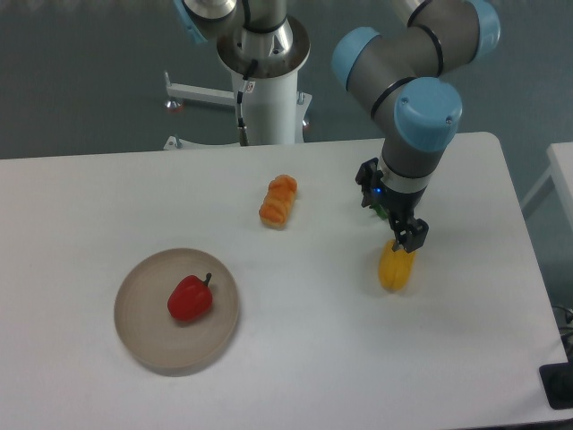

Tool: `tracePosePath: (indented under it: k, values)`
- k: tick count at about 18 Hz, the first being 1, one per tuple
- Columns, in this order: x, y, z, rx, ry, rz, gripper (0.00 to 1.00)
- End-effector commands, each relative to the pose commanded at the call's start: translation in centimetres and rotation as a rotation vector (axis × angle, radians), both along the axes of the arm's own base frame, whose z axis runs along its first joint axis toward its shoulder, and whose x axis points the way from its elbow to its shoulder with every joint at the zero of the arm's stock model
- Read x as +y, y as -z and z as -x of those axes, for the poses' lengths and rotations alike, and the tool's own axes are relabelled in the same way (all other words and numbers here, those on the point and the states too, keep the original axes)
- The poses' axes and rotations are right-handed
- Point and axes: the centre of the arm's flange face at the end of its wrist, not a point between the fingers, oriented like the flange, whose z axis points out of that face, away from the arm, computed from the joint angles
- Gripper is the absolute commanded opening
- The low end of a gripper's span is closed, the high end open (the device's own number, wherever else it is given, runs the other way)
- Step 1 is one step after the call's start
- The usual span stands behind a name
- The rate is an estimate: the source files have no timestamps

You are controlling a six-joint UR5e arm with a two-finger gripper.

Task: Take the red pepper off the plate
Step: 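Lift the gripper away from the yellow pepper and swing toward the plate, then lower the open gripper over the red pepper on the plate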

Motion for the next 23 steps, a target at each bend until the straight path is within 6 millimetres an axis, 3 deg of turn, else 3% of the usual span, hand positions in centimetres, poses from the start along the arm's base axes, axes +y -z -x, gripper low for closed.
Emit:
tracePosePath:
  k: [6,10,12,15,18,23]
  values:
    - [0.8,0.2,-0.4,-0.002,-0.020,-0.002,1.00]
    - [2.2,0.8,-2.9,-0.035,-0.074,-0.008,1.00]
    - [3.4,0.8,-5.3,-0.038,-0.112,-0.004,1.00]
    - [6.4,0.9,-11.5,-0.044,-0.189,-0.001,1.00]
    - [8.3,1.2,-16.3,-0.047,-0.267,0.007,1.00]
    - [11.9,3.7,-22.8,-0.037,-0.322,-0.013,1.00]
